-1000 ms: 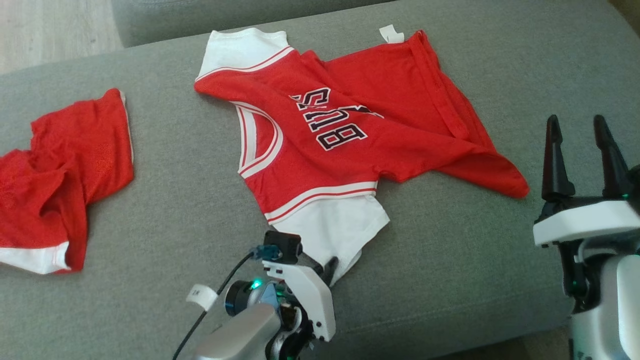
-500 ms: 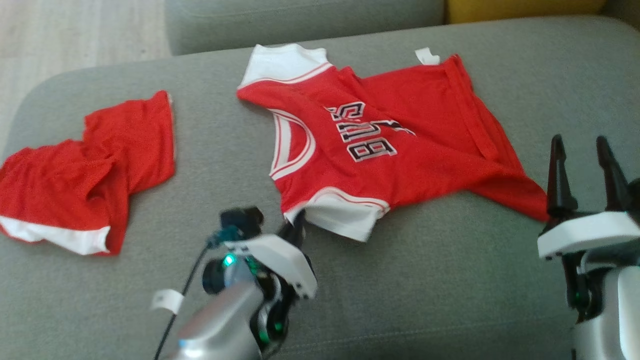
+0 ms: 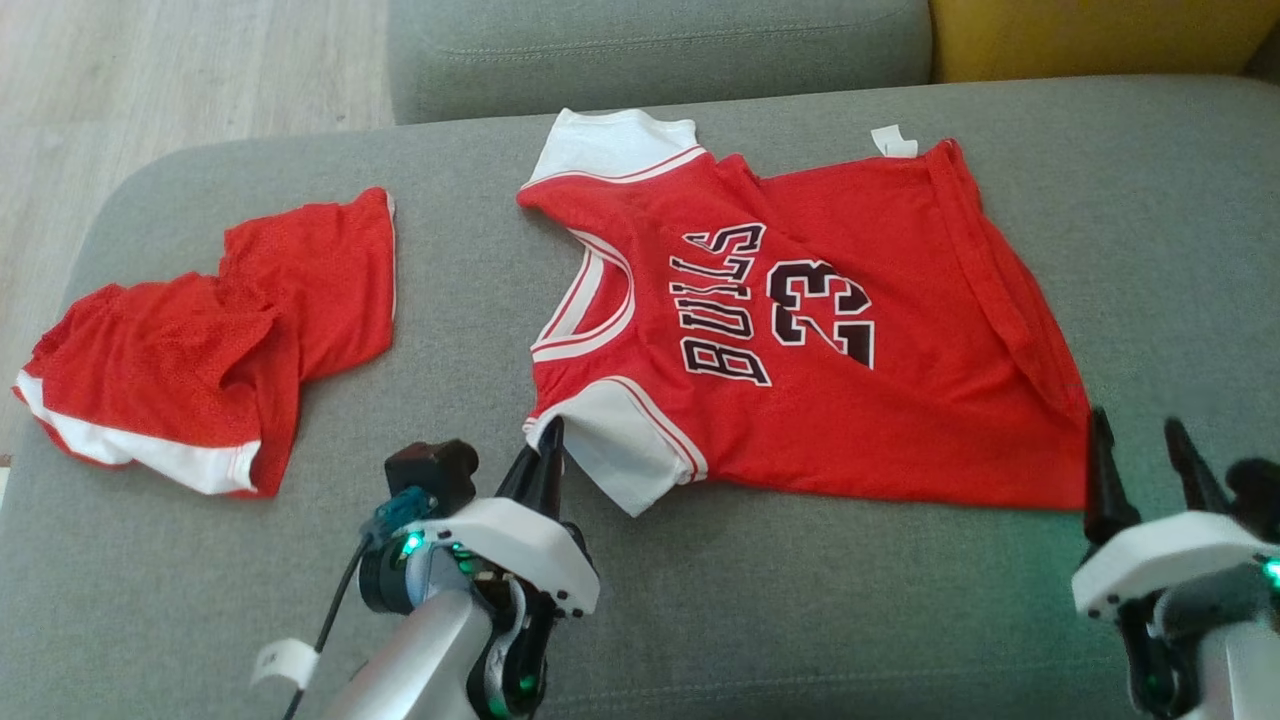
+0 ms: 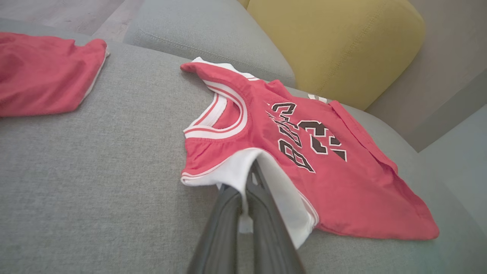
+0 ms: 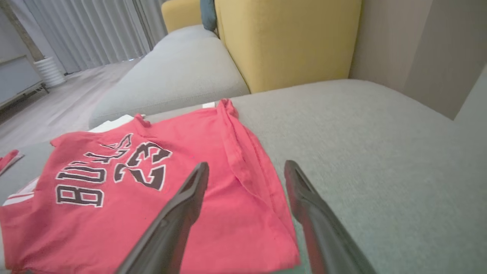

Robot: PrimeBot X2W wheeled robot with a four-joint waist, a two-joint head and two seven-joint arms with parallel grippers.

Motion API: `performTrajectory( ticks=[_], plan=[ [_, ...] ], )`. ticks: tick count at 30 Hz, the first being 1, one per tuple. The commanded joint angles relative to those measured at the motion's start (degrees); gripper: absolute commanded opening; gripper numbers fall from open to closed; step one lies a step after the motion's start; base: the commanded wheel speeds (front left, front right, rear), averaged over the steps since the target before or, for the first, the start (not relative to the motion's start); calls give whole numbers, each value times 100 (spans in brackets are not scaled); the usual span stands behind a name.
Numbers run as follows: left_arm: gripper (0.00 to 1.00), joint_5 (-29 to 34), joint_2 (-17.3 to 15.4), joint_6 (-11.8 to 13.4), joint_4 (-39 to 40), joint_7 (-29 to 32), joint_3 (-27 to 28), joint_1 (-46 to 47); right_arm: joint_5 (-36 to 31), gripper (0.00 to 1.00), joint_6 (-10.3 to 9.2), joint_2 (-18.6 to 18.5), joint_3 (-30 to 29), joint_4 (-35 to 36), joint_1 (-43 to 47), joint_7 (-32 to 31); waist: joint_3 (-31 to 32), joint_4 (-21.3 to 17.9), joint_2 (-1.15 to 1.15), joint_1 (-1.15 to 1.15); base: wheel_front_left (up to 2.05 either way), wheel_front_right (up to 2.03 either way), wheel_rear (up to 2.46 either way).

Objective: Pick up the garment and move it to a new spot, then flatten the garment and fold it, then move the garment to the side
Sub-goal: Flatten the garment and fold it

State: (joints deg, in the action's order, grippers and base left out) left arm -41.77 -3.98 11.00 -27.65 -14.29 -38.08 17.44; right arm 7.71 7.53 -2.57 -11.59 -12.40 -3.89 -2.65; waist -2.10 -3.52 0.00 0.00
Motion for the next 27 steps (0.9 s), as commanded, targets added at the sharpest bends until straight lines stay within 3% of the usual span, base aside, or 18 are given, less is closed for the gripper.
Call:
performTrajectory(
  ticks=[1,9,27],
  plan=[
    [0,125,-66,-55,229,-70,244,172,92,100,-4,-31,11,-27,-74,-72,-2,3,0,0,0,0,0],
    [0,354,-19,-126,293,-71,430,-25,248,100,-4,-31,-441,-1075,-177,-80,-61,-19,0,0,0,0,0],
    [0,587,11,-270,360,-71,562,20,527,100,-4,-31,-529,-3042,-1266,792,-389,8,0,0,0,0,0]
  ],
)
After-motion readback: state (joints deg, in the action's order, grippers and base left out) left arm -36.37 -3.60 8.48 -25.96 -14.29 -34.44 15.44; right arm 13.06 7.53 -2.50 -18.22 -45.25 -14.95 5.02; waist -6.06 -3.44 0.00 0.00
